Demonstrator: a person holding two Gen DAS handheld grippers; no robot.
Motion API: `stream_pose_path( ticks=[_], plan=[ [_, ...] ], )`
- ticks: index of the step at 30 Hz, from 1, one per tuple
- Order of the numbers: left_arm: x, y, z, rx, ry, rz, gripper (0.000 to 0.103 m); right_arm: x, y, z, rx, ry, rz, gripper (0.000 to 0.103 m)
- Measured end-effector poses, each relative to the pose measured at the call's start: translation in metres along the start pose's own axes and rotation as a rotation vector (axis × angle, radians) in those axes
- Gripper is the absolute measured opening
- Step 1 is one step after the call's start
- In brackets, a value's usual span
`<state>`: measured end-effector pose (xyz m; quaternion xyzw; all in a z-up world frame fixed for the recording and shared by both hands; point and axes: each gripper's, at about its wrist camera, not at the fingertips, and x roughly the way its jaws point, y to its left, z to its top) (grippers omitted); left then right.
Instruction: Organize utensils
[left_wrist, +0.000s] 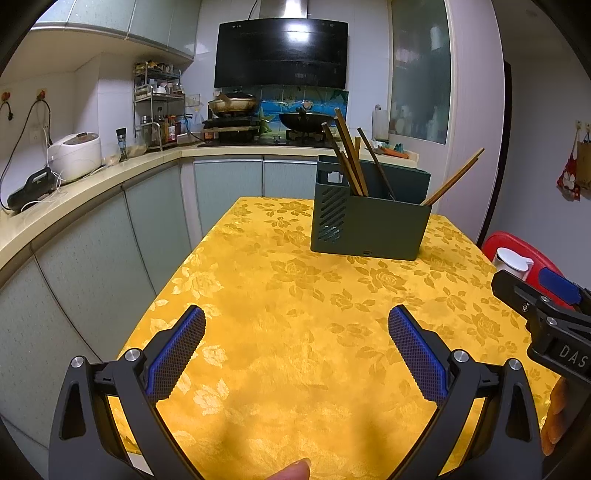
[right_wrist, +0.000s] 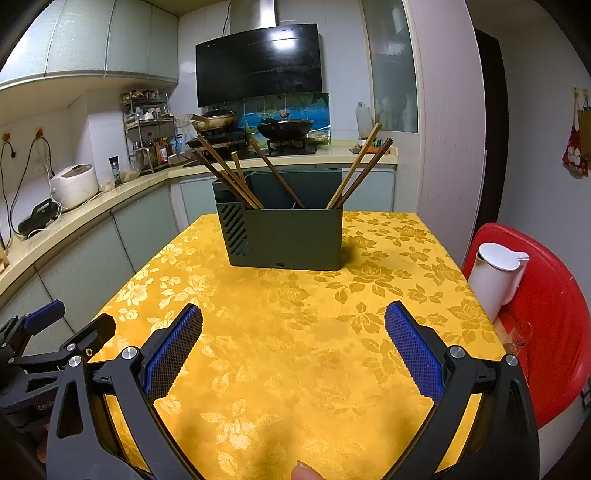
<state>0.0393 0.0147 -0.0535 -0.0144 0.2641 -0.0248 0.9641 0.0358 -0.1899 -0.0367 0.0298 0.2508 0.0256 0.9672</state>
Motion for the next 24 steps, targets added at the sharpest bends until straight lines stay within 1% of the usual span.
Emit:
stream_pose_path(
  ticks=[10, 24],
  plan=[
    [0.0037, -0.001, -0.0021, 0.006, 0.016, -0.002, 0.096, 0.005, 0.0004, -0.0016, 0.0, 0.014, 0.0, 0.096],
    [0.0045, -0.0009, -0.0027, 0.011, 0.015, -0.001, 0.096, 0.005, -0.0011, -0.0015, 0.003, 0.013, -0.002, 0.096]
  ],
)
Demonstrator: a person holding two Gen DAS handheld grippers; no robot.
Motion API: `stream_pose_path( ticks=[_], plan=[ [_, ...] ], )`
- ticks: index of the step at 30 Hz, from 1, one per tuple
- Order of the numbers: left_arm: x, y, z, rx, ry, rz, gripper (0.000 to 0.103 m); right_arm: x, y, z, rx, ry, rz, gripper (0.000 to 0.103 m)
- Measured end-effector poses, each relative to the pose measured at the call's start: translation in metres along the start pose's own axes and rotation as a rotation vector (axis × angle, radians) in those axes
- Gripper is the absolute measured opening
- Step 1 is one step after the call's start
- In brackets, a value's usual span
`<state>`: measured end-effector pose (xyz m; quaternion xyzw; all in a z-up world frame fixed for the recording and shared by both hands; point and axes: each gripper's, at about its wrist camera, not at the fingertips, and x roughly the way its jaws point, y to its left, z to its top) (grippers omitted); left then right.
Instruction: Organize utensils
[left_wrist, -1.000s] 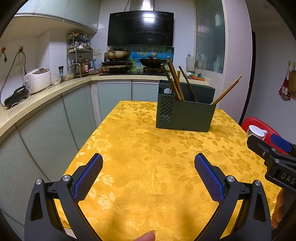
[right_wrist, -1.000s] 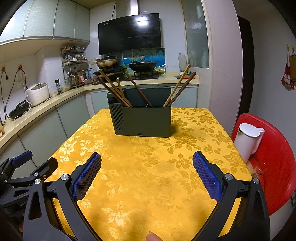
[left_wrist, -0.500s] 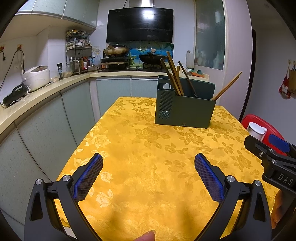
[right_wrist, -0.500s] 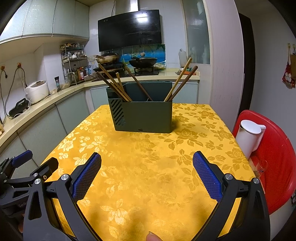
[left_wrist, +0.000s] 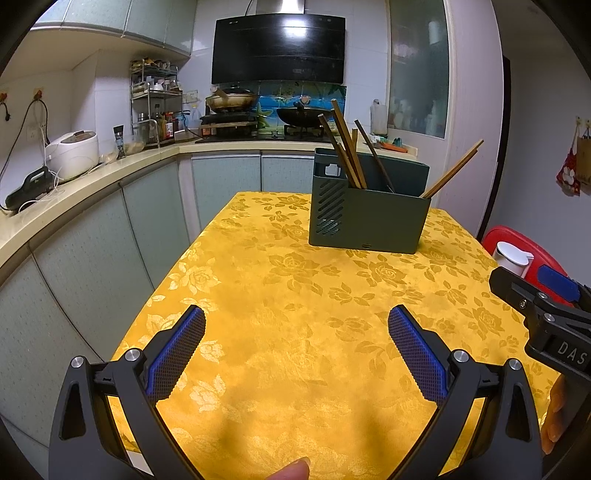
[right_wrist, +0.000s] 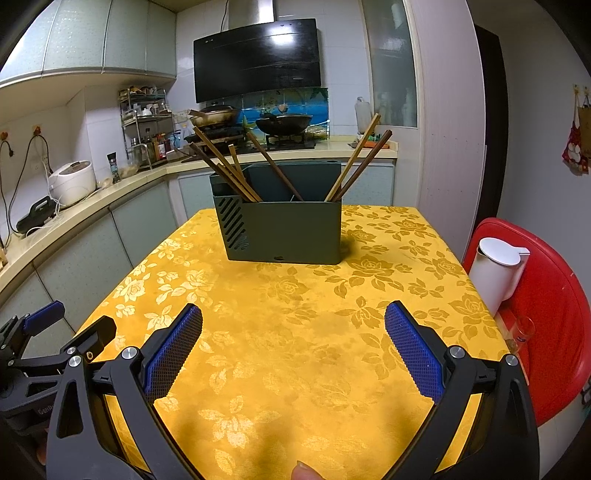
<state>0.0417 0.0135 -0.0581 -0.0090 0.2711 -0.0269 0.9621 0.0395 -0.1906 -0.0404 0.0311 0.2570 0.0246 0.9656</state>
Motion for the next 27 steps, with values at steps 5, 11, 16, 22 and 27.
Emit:
stream_pose_path(
  ticks=[5, 11, 16, 22, 27],
  plan=[
    [0.001, 0.0, 0.0, -0.001, -0.002, 0.002, 0.096, 0.0, -0.002, -0.001, 0.002, -0.002, -0.002, 0.096],
    [-0.004, 0.001, 0.002, -0.007, -0.018, 0.01, 0.096, -0.001, -0.001, -0.002, -0.003, 0.001, 0.0, 0.096],
    [-0.01, 0.003, 0.006, -0.013, -0.044, 0.021, 0.096, -0.002, 0.003, -0.003, -0.011, 0.002, 0.002, 0.096],
    [-0.013, 0.003, 0.006, -0.003, -0.057, 0.033, 0.096, -0.001, 0.004, -0.003, -0.011, 0.0, 0.001, 0.096],
    [-0.014, 0.001, 0.007, 0.001, -0.062, 0.036, 0.096, -0.001, 0.004, -0.003, -0.012, 0.003, 0.001, 0.096]
  ],
)
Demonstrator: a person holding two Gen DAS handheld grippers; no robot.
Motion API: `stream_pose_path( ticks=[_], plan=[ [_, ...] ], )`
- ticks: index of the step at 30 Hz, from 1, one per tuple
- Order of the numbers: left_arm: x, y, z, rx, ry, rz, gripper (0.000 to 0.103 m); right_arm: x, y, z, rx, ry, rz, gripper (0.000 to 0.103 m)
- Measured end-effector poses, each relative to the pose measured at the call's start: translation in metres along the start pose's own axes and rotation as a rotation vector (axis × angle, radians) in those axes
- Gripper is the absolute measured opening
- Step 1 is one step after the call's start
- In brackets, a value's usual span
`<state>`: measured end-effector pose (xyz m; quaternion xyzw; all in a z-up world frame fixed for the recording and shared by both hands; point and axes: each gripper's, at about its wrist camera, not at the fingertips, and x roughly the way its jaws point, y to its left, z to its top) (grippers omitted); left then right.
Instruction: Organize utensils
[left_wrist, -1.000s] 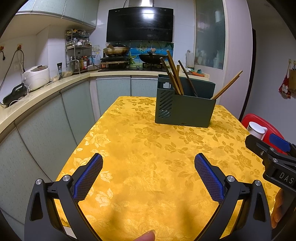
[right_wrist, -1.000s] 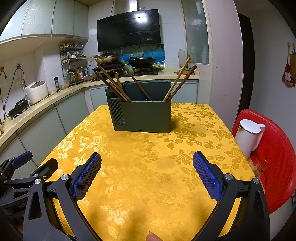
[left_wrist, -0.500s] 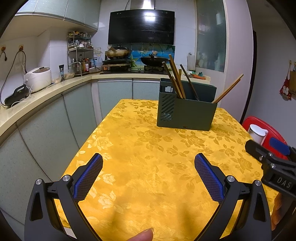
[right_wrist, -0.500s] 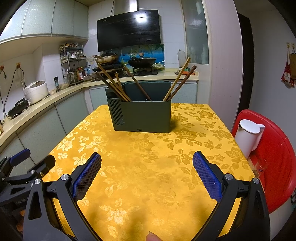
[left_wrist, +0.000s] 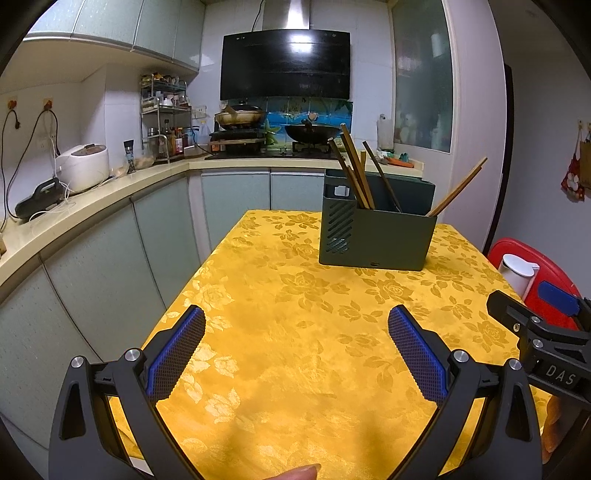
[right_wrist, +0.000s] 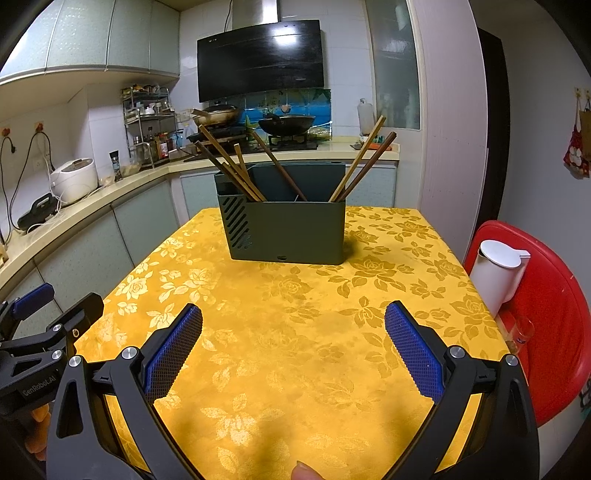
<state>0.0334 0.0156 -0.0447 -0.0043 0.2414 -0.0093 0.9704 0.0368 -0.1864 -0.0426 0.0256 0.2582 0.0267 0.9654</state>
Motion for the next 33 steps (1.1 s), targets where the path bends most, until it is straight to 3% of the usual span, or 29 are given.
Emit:
stream_pose_path(
  ticks=[14, 24, 33],
  plan=[
    [-0.009, 0.006, 0.005, -0.01, -0.075, 0.019, 0.096, -0.001, 0.002, 0.001, 0.018, -0.005, -0.016, 0.096],
    [-0.001, 0.0, 0.012, -0.017, -0.026, -0.025, 0.096, -0.004, -0.001, 0.002, 0.041, -0.016, -0.031, 0.096],
    [0.001, 0.0, 0.009, -0.008, -0.024, -0.012, 0.096, -0.012, -0.003, 0.007, 0.053, -0.047, -0.053, 0.096]
  ],
)
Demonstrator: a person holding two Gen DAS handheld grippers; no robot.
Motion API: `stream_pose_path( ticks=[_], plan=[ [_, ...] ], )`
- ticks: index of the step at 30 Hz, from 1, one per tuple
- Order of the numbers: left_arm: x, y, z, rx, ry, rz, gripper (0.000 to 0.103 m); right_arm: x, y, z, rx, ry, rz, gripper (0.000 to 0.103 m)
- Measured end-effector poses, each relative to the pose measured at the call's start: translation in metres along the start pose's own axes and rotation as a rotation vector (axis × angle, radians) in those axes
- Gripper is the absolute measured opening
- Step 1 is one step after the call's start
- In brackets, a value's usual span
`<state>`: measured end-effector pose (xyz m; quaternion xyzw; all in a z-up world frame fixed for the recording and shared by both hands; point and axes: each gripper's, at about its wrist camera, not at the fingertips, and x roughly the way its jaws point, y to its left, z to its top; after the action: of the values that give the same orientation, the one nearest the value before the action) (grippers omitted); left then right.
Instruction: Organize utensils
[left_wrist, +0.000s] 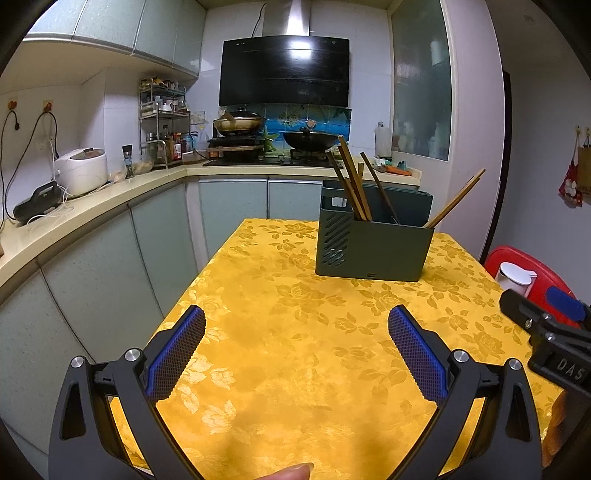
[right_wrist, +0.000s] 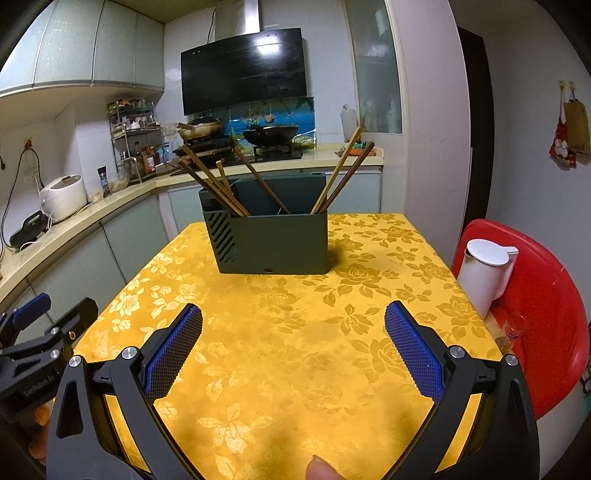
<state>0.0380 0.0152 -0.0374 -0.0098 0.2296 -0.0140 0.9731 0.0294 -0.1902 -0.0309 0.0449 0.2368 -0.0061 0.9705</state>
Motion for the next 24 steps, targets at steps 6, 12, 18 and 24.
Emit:
stream_pose_path(
  ticks=[6, 12, 18, 24],
  plan=[
    [0.0032, 0.0018, -0.0012, -0.009, 0.013, -0.001, 0.096, -0.0016, 0.0006, 0.0007, -0.002, -0.005, -0.001, 0.096],
    [0.0039, 0.0026, -0.0023, -0.01, 0.019, 0.001, 0.096, -0.0018, 0.0013, 0.0006, -0.002, -0.007, -0.001, 0.096],
    [0.0038, 0.0016, -0.0032, -0.009, 0.018, 0.0, 0.096, -0.0021, 0.0013, 0.001, -0.004, -0.005, 0.0, 0.096],
    [0.0048, 0.0008, -0.0031, -0.008, 0.018, -0.001, 0.096, -0.0024, 0.0026, 0.0012, -0.006, -0.006, 0.001, 0.096]
  ],
)
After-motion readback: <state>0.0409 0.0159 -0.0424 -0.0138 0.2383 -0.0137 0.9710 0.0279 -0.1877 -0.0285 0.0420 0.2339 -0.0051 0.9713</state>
